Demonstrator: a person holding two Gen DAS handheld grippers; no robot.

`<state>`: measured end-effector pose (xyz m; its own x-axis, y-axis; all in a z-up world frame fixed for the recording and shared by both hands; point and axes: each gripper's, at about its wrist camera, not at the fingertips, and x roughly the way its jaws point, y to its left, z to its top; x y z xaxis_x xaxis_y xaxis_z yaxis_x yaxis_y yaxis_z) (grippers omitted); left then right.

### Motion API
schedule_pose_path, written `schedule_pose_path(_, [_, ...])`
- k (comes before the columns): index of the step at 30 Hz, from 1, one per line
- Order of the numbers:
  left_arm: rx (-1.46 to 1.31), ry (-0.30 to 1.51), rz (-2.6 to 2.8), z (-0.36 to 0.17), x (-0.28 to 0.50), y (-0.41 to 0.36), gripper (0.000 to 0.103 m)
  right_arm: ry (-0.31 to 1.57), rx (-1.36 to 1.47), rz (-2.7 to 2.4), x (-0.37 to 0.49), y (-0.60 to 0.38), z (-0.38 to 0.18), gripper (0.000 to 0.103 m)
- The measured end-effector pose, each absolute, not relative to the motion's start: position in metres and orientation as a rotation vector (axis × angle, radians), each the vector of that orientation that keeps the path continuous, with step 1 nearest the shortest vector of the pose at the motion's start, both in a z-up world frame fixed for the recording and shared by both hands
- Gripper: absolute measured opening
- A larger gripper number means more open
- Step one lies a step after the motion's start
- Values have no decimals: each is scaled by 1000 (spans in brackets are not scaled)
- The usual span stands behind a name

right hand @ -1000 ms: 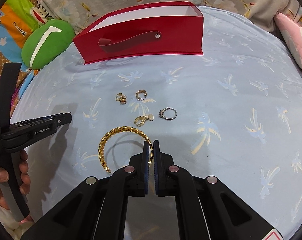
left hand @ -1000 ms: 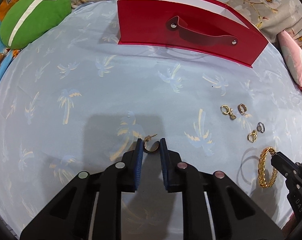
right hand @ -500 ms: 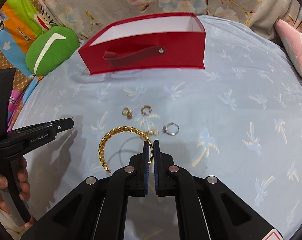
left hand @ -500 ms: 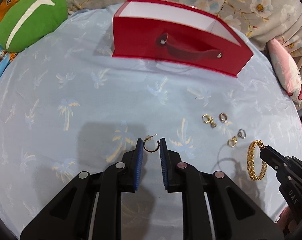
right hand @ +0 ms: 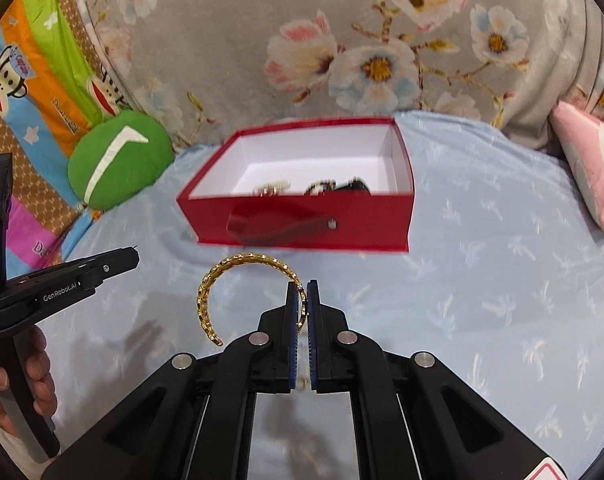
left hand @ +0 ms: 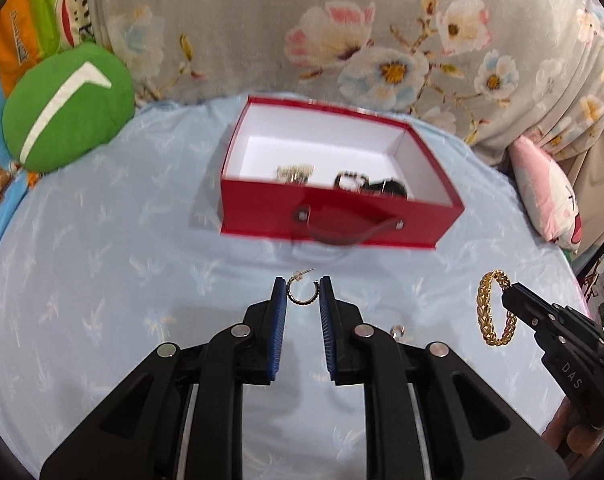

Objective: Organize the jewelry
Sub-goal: 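Carry bangle and earring into the red box and open both tools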

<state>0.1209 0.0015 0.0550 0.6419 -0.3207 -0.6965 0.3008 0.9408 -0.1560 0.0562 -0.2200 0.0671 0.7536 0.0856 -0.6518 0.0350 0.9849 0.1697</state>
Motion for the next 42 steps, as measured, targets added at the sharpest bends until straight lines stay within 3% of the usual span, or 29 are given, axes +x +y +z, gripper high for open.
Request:
schedule_pose_path(15, [20,605,-338,124,211,-40,16,548,153,0,162,-250,136,3])
schedule_pose_path(37, [69,687,-295,73,339,-90,16,645,149,-22,313,-252,89,4])
schedule_pose_path(41, [72,703,-295,65,346,-94,17,647,145,-28,320,-252,84,10])
schedule_pose_path(42, [74,708,-288,63,348,-95,27,643,146,-32,321,-253,83,16])
